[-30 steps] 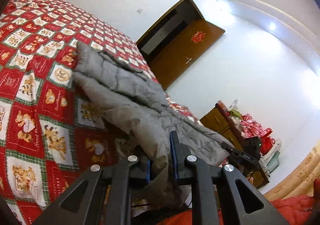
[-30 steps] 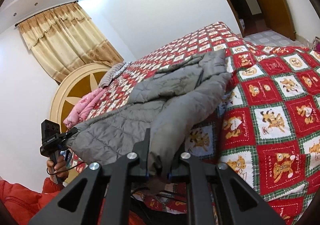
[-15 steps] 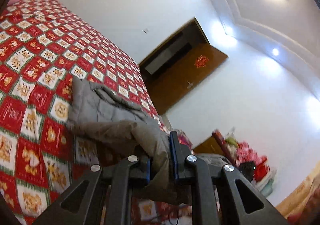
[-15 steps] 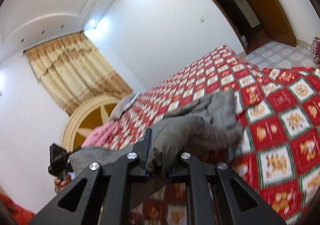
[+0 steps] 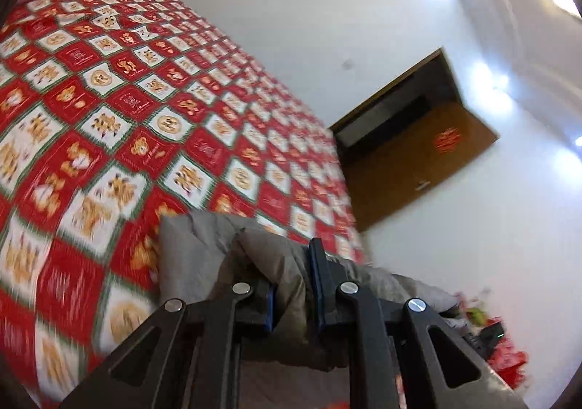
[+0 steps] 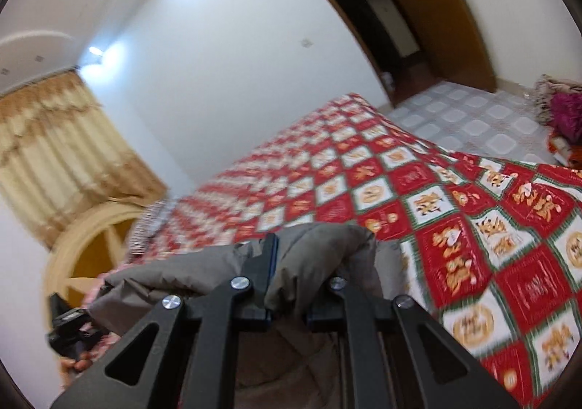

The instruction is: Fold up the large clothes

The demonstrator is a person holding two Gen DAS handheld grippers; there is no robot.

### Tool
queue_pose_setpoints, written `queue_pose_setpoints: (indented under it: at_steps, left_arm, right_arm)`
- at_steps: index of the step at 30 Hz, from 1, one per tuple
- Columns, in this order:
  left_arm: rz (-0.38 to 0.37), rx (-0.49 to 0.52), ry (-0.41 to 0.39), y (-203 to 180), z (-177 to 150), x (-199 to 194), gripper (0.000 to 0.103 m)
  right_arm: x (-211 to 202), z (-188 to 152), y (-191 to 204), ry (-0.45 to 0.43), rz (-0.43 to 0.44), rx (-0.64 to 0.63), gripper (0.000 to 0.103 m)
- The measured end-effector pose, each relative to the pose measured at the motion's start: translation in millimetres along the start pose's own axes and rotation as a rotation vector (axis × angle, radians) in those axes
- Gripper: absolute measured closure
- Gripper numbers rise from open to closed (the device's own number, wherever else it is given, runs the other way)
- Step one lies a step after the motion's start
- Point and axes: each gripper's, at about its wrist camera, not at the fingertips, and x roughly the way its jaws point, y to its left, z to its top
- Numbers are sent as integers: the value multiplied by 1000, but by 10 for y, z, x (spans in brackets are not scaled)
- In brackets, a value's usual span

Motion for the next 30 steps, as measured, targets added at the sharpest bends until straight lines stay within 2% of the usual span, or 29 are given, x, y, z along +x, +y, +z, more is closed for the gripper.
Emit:
queue_pose_setpoints:
  at_steps: [4,7,9,12,14,15,16,18,19,20,21,23,24,25,26,27,28,30]
  left_arm:
    - [147,-20,74,330,39,709,86]
    - [180,-104,141,652,-4,1054,83]
    - [118,-192,165,891,-35,1157,79]
    - [-46,-364,182,1226,-52,1160,71]
    - [-131,-429,175,1347,-12,1065,66]
    - [-136,-440,155,1367,24,985,56]
    - [-104,-433,107,1370,89,838,34]
    - [6,-399,-48,1308,217,398,5]
    - [29,-388,-98,1270,245,239,5]
    - [60,-357,-127,1200,288,46,5]
    - [89,-323,-132,1130,308,-60,5]
    - [234,-174,-131,853,292,-240,5]
    - [300,-95,-125,715,247,-255,5]
    - [376,11,-112,515,172,-223,5]
    - [428,106,-96,332,89,-143,5]
    - [449,189,-81,170,-15,-66,5]
    - [453,263,-65,3,-130,43,5]
    - [412,368,-25,-324,-360,331,5]
  right_arm:
    - [759,-183,-233,67,-126,6,87]
    - [1150,-357,-407,103,-199,22,80]
    - [1306,-467,-520,123,-231,30,69]
    - [1416,-573,-668,135,-247,43,64]
    - [1430,-603,-741,132,-228,74,62]
    - [1431,-603,-771,140,-215,94,61]
    - [1441,-597,-785,151,-207,109,61]
    - [1410,-528,-797,186,-173,130,54]
    - [1345,-466,-782,194,-144,143,51]
    - [1231,-404,-767,178,-110,156,44]
    - [1008,-320,-718,125,-71,162,27]
    - [618,-226,-546,-6,-101,110,10]
    - [394,-206,-382,-86,-152,38,10]
    - [264,-214,-234,-132,-193,-31,10]
    - [181,-239,-58,-152,-217,-116,15]
    - [163,-286,138,-145,-204,-211,24]
    - [224,-358,346,-96,-171,-306,27]
    - [443,-524,670,21,-126,-436,41]
